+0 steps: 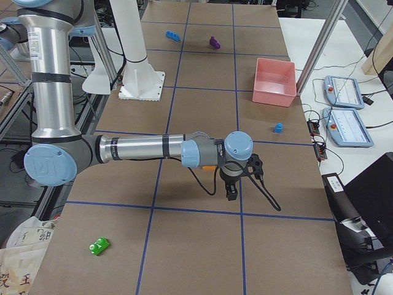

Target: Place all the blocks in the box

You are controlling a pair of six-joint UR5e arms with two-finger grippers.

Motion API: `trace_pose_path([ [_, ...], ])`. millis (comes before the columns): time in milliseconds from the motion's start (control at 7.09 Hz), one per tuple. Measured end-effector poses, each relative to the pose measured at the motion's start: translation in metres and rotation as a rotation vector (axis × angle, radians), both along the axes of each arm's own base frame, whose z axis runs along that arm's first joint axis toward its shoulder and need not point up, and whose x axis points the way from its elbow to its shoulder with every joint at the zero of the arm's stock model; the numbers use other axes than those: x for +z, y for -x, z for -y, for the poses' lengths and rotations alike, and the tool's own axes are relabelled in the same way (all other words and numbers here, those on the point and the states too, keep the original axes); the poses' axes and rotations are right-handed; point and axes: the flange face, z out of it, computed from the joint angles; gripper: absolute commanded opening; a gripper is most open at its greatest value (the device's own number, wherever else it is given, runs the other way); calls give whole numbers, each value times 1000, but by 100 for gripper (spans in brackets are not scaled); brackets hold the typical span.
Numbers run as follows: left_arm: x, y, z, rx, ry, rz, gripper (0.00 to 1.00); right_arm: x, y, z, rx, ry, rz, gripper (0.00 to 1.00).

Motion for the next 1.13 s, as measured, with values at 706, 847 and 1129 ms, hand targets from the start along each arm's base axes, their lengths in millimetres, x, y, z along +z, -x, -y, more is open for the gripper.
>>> trace_pose_path([
  [706,-11,5,9,-15,-17,5,100,-30,6,8,7,-45,-6,100],
  [847,-22,5,14,-31,-27,6,100,-49,23,14,27,-29,-3,100],
  [1129,-49,5,24,-79,-39,0,100,-91,82,27,29,3,-1,100],
])
